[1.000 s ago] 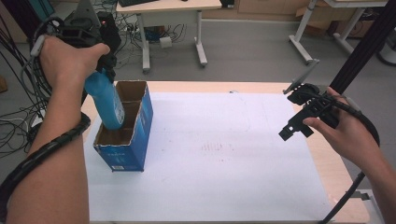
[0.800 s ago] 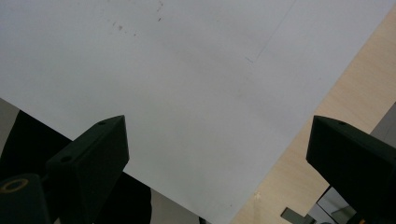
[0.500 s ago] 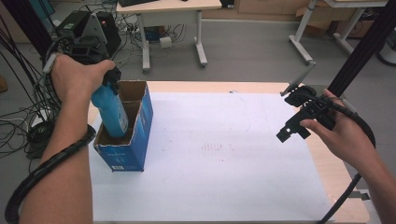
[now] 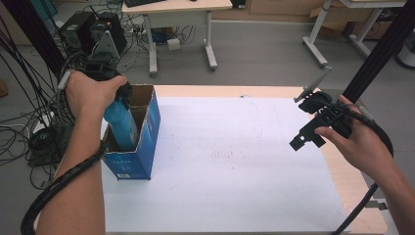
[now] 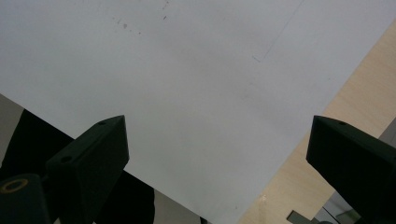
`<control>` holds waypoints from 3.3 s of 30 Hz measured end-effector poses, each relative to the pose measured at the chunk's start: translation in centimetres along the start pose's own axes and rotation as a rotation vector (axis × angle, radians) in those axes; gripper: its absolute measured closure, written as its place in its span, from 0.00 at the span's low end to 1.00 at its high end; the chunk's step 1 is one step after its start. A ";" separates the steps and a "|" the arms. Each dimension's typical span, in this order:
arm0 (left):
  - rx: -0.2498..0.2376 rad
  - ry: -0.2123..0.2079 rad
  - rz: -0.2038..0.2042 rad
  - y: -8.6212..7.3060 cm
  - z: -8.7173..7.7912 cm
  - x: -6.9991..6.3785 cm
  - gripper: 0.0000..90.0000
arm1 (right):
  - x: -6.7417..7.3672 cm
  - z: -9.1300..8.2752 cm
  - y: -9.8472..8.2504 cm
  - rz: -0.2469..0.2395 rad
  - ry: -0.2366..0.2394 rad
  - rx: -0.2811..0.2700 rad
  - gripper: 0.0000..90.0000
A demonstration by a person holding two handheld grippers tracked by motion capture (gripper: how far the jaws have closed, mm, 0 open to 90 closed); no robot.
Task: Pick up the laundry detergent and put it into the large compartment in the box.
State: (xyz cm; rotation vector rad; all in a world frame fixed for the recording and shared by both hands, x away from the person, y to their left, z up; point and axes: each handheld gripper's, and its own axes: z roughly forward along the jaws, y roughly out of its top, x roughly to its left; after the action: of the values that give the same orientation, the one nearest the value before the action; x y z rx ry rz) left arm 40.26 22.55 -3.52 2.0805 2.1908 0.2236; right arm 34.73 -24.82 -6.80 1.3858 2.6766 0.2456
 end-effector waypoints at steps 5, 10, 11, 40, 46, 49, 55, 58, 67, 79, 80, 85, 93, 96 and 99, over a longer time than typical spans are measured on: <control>0.008 0.008 0.006 0.0 1.0 -0.2 0.42 | -0.2 0.4 0.0 -0.005 0.013 0.001 0.07; 0.025 0.002 0.018 0.1 2.3 -0.3 0.42 | -0.2 0.7 0.1 -0.010 0.017 0.003 0.07; 0.030 -0.003 0.019 0.2 2.6 -0.3 0.42 | -0.1 0.7 0.2 -0.009 0.017 0.005 0.07; 0.052 0.014 0.043 0.3 6.2 -0.5 0.42 | -0.5 1.6 0.3 -0.005 0.024 0.013 0.07; 0.063 0.026 0.046 0.4 6.8 -0.6 0.42 | -0.3 1.8 0.6 -0.011 0.022 0.017 0.07; 0.069 0.031 0.051 0.5 7.2 -0.6 0.42 | -0.3 1.9 0.6 -0.012 0.021 0.019 0.07; 0.080 0.030 0.048 0.6 7.9 -0.7 0.42 | -0.3 2.0 0.8 -0.015 0.021 0.025 0.07; 0.092 0.030 0.050 0.8 8.4 -0.6 0.42 | -0.1 2.1 0.9 -0.019 0.019 0.026 0.07; 0.080 0.032 0.068 0.5 9.0 -0.9 0.42 | 0.2 2.2 1.2 -0.028 0.013 0.033 0.07; 0.071 0.052 0.070 0.5 9.2 -1.4 0.41 | 0.6 2.5 1.5 -0.035 0.013 0.038 0.07; 0.071 0.057 0.069 0.5 9.1 -1.4 0.41 | 0.8 2.5 1.6 -0.034 0.014 0.042 0.07; 0.071 0.059 0.065 0.4 9.0 -1.4 0.39 | 1.0 2.5 1.6 -0.045 0.016 0.041 0.07; 0.061 0.049 0.055 0.1 8.8 -1.2 0.38 | 1.3 2.6 1.6 -0.049 0.010 0.042 0.07; 0.056 0.048 0.055 0.0 8.6 -1.2 0.38 | 1.4 2.6 1.7 -0.051 0.009 0.042 0.07; 0.051 0.048 0.056 -0.1 8.5 -1.2 0.37 | 1.5 2.6 1.7 -0.052 0.008 0.046 0.07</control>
State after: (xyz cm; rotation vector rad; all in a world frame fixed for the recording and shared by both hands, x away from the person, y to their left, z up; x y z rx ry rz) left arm 41.76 21.60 -11.93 2.1881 2.1887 0.2270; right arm 35.69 -22.38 -9.07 1.3286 2.7364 0.1861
